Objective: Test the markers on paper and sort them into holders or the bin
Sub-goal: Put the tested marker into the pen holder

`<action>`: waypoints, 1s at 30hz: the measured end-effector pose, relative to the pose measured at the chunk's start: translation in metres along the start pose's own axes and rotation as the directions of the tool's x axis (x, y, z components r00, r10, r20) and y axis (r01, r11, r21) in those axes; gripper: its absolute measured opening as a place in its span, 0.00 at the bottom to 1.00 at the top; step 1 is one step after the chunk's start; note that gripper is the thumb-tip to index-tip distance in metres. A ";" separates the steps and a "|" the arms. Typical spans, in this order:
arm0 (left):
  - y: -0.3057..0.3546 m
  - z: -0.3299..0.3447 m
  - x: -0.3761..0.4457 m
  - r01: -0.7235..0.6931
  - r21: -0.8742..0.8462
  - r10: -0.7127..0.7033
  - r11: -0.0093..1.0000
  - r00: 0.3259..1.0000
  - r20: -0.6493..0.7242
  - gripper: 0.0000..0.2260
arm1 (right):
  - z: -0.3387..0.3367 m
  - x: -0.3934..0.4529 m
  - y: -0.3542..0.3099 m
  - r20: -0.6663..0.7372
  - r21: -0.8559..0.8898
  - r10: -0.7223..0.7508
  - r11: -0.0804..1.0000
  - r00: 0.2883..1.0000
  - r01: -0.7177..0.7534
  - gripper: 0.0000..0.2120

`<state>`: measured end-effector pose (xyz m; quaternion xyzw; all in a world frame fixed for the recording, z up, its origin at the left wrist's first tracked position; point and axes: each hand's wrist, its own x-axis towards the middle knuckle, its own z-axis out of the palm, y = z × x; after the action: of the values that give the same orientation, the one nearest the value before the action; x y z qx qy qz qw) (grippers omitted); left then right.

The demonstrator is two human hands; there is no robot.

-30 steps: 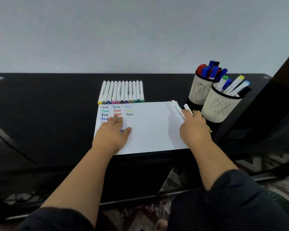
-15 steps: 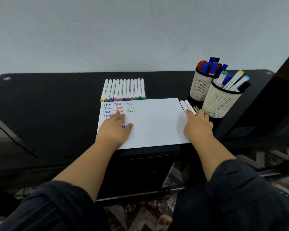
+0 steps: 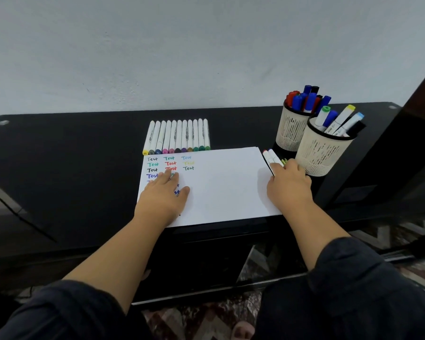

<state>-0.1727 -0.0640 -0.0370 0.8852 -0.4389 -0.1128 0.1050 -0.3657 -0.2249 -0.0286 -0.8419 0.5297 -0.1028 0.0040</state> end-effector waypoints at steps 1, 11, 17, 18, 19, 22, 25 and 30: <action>0.000 0.000 0.000 0.005 0.002 -0.005 1.000 1.000 -0.002 0.27 | 0.000 0.000 -0.001 -0.022 -0.001 -0.019 1.000 1.000 0.019 0.20; 0.001 0.000 -0.002 0.039 -0.035 -0.040 0.999 0.998 -0.050 0.27 | -0.001 0.027 -0.041 -0.109 -0.054 -0.295 0.955 0.949 0.290 0.17; -0.002 0.003 0.004 0.053 -0.045 -0.056 0.998 0.997 -0.054 0.27 | -0.004 0.064 -0.068 -0.018 -0.149 -0.448 0.885 0.894 0.441 0.20; -0.003 0.003 0.005 0.055 -0.045 -0.057 0.997 0.997 -0.054 0.27 | -0.003 0.073 -0.073 0.000 -0.157 -0.469 0.872 0.883 0.463 0.21; -0.002 0.002 0.004 0.055 -0.044 -0.058 0.998 0.997 -0.057 0.27 | -0.003 0.081 -0.077 0.022 -0.171 -0.487 0.859 0.873 0.483 0.21; -0.001 0.000 0.003 0.055 -0.051 -0.058 0.997 0.996 -0.061 0.27 | 0.001 0.103 -0.089 0.079 -0.225 -0.540 0.809 0.838 0.543 0.23; 0.000 -0.001 0.004 0.052 -0.061 -0.056 0.997 0.996 -0.066 0.26 | 0.008 0.118 -0.098 0.123 -0.271 -0.599 0.747 0.791 0.607 0.27; -0.002 0.000 0.005 0.042 -0.064 -0.046 0.997 0.997 -0.068 0.26 | 0.016 0.132 -0.103 0.122 -0.254 -0.670 0.693 0.733 0.675 0.24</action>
<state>-0.1687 -0.0668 -0.0377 0.8944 -0.4115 -0.0980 0.1454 -0.2158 -0.2989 -0.0100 -0.9696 0.1941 -0.0125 -0.1482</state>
